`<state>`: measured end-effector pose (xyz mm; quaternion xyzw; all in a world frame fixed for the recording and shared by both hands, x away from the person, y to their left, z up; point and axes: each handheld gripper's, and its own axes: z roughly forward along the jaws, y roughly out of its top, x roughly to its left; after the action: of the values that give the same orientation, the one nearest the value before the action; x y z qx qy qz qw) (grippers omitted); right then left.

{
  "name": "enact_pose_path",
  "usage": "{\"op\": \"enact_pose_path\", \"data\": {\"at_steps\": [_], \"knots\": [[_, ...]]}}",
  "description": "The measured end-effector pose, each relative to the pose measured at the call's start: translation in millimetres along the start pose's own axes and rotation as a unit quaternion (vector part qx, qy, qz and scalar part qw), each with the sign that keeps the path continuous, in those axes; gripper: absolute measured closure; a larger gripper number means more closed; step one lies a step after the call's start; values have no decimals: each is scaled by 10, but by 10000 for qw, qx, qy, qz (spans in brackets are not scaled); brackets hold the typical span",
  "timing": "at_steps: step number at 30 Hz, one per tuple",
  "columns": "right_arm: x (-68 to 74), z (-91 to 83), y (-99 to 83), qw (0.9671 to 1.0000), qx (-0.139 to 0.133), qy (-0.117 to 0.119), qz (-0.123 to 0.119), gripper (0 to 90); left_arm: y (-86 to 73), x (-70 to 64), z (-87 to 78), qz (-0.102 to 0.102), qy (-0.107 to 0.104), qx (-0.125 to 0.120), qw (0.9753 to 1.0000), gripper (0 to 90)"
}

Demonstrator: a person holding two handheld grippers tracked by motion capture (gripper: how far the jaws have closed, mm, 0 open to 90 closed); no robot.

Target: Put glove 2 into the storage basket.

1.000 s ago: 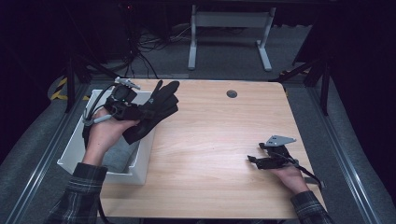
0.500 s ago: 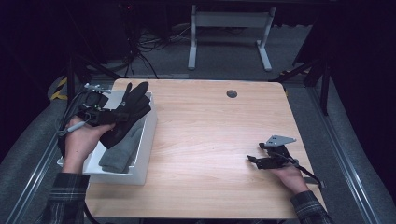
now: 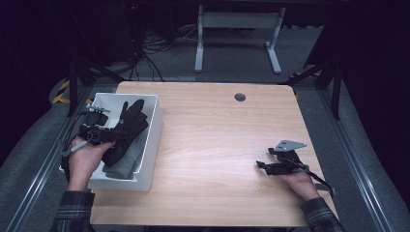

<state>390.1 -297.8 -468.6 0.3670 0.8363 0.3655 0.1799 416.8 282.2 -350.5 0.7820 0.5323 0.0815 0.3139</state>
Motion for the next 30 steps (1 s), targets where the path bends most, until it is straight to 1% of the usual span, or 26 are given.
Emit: {"op": "enact_pose_path", "data": {"at_steps": [2,3,4,5,6,8,10,11,12,14,15,16,17,19,20,21,22,23,24,26,29,30], "knots": [[0,0,0,10000,1,2,4,234,-38,11,87,-39,136,66,9999,667],[0,0,0,10000,0,2,1,234,-71,29,177,-87,273,165,9995,666],[0,0,0,10000,0,2,1,234,-71,29,177,-87,273,165,9995,665],[0,0,0,10000,-1,5,1,233,-95,47,238,-93,380,247,9989,665],[0,0,0,10000,-1,4,2,233,-113,58,276,-100,421,282,9987,664],[0,0,0,10000,0,5,1,233,-141,87,321,-161,400,266,9987,659],[-1,-1,0,10000,0,7,-5,234,-152,106,345,-165,450,273,9985,652],[0,0,0,10000,-1,5,-1,233,-157,118,351,-191,430,269,9985,648],[0,0,0,10000,-1,5,2,234,-158,127,349,-216,390,244,9987,636],[0,0,0,10000,0,4,0,234,-151,135,328,-243,392,226,9987,588],[0,0,0,10000,-1,5,0,233,-147,140,318,-245,382,220,9987,549],[0,0,0,10000,0,5,1,234,-142,146,311,-237,389,224,9987,472],[0,0,0,10000,0,8,-1,234,-136,155,298,-259,415,162,9987,442],[0,0,0,10000,-1,5,0,234,-133,164,292,-227,414,160,9988,376],[0,0,0,10000,-1,5,0,234,-130,165,288,-230,435,140,9987,376],[0,0,0,10000,0,5,1,234,-120,159,274,-194,494,127,9985,346],[0,0,0,10000,0,5,0,234,-113,156,252,-167,535,56,9984,307],[0,0,0,10000,-1,5,1,233,-106,155,238,-176,568,11,9982,286],[0,0,0,10000,-1,4,-1,234,-99,160,224,-157,542,0,9984,278],[0,0,0,10000,-1,4,-1,233,-82,158,197,-180,547,-36,9983,237],[0,0,0,10000,0,5,0,234,-57,147,161,-140,577,-89,9982,218],[0,0,0,10000,-1,5,0,234,-49,140,146,-129,546,-126,9983,207]]}}
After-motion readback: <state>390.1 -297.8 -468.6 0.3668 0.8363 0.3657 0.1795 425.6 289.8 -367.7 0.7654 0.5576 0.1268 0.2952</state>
